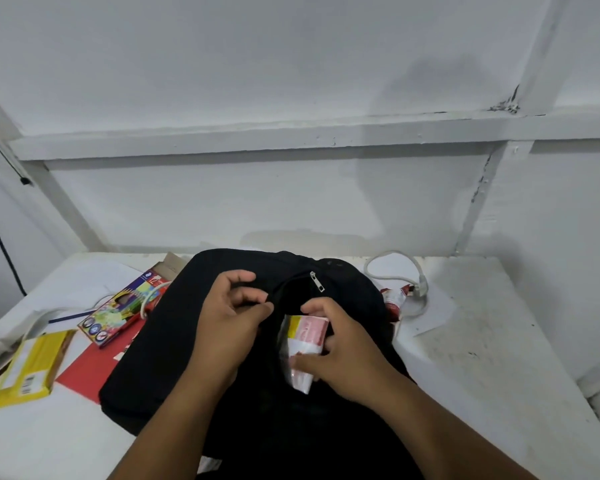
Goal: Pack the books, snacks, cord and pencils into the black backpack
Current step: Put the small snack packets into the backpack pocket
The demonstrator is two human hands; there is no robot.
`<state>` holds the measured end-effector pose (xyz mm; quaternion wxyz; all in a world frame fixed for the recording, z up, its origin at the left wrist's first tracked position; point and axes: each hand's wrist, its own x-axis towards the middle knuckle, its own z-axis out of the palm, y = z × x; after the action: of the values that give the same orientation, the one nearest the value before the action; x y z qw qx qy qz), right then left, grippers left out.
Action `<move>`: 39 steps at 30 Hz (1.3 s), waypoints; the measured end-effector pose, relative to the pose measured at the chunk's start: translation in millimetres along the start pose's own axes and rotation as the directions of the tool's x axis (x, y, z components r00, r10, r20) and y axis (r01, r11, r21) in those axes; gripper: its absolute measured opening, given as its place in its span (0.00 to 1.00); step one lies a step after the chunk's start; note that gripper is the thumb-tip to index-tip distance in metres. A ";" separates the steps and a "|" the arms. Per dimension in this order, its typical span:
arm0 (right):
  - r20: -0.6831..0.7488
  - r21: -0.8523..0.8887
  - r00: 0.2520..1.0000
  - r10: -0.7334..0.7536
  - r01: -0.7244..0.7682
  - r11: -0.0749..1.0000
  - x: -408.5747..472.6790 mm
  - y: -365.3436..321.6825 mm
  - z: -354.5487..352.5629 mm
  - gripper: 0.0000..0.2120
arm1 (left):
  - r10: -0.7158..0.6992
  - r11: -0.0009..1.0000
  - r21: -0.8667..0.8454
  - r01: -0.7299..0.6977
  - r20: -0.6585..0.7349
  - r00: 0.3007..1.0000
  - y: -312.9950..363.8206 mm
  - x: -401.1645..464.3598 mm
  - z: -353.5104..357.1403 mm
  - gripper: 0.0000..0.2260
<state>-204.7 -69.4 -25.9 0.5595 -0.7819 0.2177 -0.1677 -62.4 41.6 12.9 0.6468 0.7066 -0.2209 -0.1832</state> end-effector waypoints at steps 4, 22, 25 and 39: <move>-0.032 -0.052 0.997 0.066 -0.068 0.996 24.3 -9.7 13.0 0.15 | 0.013 1.000 0.017 -0.014 0.027 1.000 7.9 0.4 -12.2 0.19; -0.386 0.173 0.917 0.096 -0.030 0.984 18.8 8.9 -20.5 0.09 | 0.033 0.966 0.253 -0.054 0.086 0.996 -28.5 -0.9 -5.1 0.19; -0.556 -0.008 0.830 0.038 -0.051 0.999 22.8 24.2 -47.5 0.11 | 0.006 0.957 0.288 -0.034 0.096 0.995 -37.0 -1.6 1.6 0.12; -0.402 -0.368 0.826 0.395 -0.541 0.756 60.0 99.1 -107.2 0.27 | -0.159 0.976 0.148 0.158 0.000 0.987 -56.1 -3.8 15.2 0.14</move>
<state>-223.2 -214.8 -84.7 0.3389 -0.7772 0.5242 -0.0795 -69.7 34.6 -44.5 0.5746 0.7669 -0.1807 -0.2215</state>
